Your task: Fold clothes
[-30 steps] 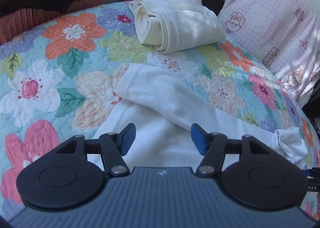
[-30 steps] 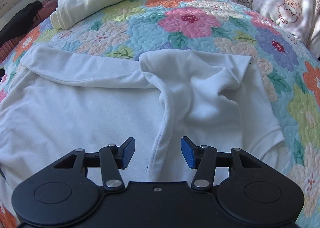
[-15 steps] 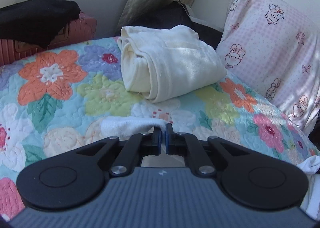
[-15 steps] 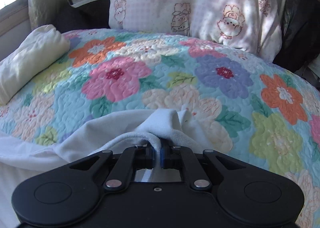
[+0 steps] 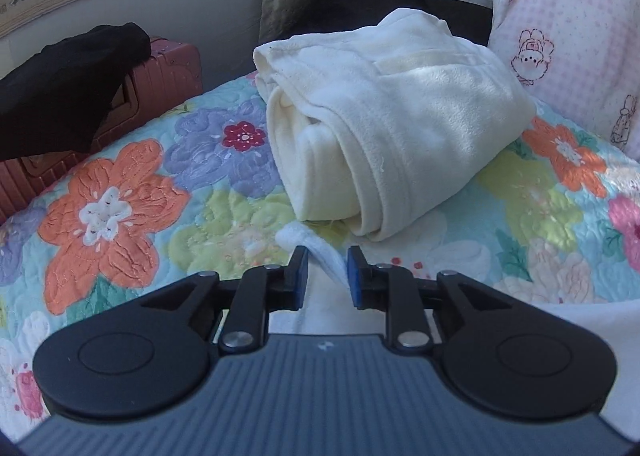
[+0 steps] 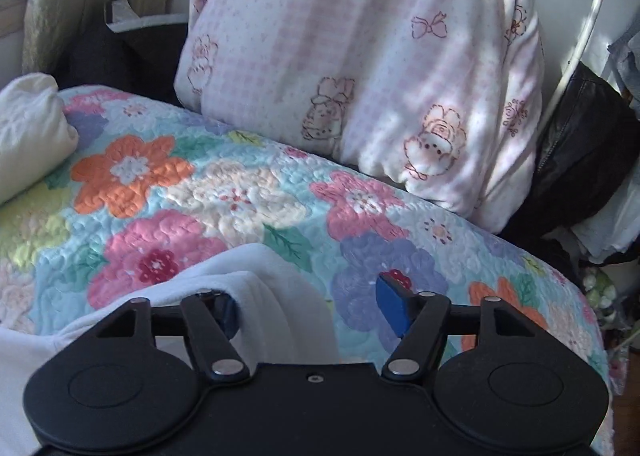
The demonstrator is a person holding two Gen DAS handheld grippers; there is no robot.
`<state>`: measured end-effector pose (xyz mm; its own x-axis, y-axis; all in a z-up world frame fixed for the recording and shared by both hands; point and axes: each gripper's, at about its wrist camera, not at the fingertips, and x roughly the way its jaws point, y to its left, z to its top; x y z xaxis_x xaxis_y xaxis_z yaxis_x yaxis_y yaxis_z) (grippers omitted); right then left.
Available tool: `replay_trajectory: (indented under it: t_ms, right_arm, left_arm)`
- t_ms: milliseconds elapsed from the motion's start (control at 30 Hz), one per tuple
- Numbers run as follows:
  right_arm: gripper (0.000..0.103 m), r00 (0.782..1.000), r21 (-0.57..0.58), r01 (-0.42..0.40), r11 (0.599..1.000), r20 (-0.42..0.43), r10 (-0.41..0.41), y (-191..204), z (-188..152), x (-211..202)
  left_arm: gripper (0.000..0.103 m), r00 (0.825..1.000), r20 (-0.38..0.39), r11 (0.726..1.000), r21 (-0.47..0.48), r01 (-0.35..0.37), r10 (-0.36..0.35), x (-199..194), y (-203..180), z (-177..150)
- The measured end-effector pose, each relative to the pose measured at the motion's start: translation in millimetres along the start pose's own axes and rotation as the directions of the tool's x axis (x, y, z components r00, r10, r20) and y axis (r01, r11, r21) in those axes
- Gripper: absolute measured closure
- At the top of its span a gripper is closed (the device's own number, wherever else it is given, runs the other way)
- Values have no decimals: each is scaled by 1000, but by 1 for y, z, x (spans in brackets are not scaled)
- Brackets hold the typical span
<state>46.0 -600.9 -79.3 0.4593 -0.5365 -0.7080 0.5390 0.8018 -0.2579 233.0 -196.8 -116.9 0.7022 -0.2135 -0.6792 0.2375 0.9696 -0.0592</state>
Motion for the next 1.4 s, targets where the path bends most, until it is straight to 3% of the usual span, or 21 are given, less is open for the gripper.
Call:
replay_trajectory:
  t_ms: [67, 200, 333, 433, 467, 533, 567, 600, 633, 667, 767, 833, 933, 1000, 1100, 1167, 1233, 1267, 1333, 1400]
  right_arm:
    - [26, 998, -21, 17, 1000, -64, -18, -2, -10, 6]
    - [24, 968, 38, -124, 992, -216, 129, -20, -45, 19]
    - [24, 934, 95, -227, 969, -261, 244, -36, -84, 24]
    - [21, 877, 189, -316, 930, -317, 362, -43, -111, 32]
    - [21, 873, 205, -321, 925, -314, 373, -45, -119, 32]
    - [22, 891, 210, -329, 921, -254, 376, -46, -129, 27]
    - [33, 896, 218, -334, 917, -229, 380, -47, -131, 26]
    - [56, 900, 227, -339, 913, -205, 385, -49, -131, 24]
    - [73, 909, 248, -323, 913, -189, 373, -52, -130, 24]
    - [98, 918, 272, -303, 913, -176, 357, -56, -128, 23]
    - [98, 946, 264, -261, 929, -120, 300, -61, -117, 18]
    - [98, 952, 266, -256, 929, -99, 290, -62, -110, 14]
    - [98, 918, 406, -336, 850, -62, 393, -70, -92, 14]
    - [98, 876, 535, -387, 751, -39, 480, -67, -84, 16]
    - [98, 845, 522, -418, 744, -77, 529, -20, -64, 18]
    - [97, 845, 429, -457, 779, -63, 531, 12, -40, 12]
    - [97, 840, 371, -513, 774, 30, 542, 31, -13, -2]
    - [97, 834, 345, -544, 765, 120, 539, 37, 1, -15]
    - [91, 796, 284, -600, 748, 308, 521, 47, 27, -44]
    - [43, 793, 198, -599, 776, 280, 541, 64, 44, -58]
  left_arm:
    - [64, 999, 36, 1000, -15, -4, 4, -14, 12, -9]
    - [61, 999, 24, 1000, 7, 21, -21, -31, 19, -23]
    - [57, 1000, -23, 998, 60, 8, -7, -35, 16, -33]
    - [56, 999, -31, 997, 70, 20, -17, -44, 15, -39]
    - [55, 999, -24, 998, 62, 33, -32, -50, 15, -40]
    - [54, 997, -43, 997, 36, 65, -64, -55, 16, -44]
    - [54, 996, -58, 997, 29, 76, -74, -55, 16, -46]
    - [54, 995, -69, 997, 27, 77, -75, -55, 16, -48]
    - [54, 994, -77, 997, 32, 74, -71, -54, 15, -51]
    - [54, 995, -79, 997, 43, 70, -67, -54, 13, -52]
    - [54, 996, -75, 995, 76, 57, -51, -53, 10, -55]
    - [54, 996, -75, 996, 74, 48, -43, -53, 11, -54]
    - [54, 995, -75, 997, 54, 63, -59, -52, 14, -53]
    - [54, 995, -70, 996, 47, 75, -72, -52, 14, -52]
    - [54, 993, -63, 994, 49, 98, -95, -52, 14, -53]
    - [54, 993, -58, 992, 65, 109, -105, -52, 12, -55]
    - [53, 992, -50, 989, 88, 118, -114, -53, 10, -56]
    - [54, 993, -49, 988, 102, 115, -111, -52, 9, -56]
    - [54, 994, -53, 987, 124, 99, -94, -51, 7, -57]
    - [54, 994, -54, 987, 127, 99, -93, -52, 6, -58]
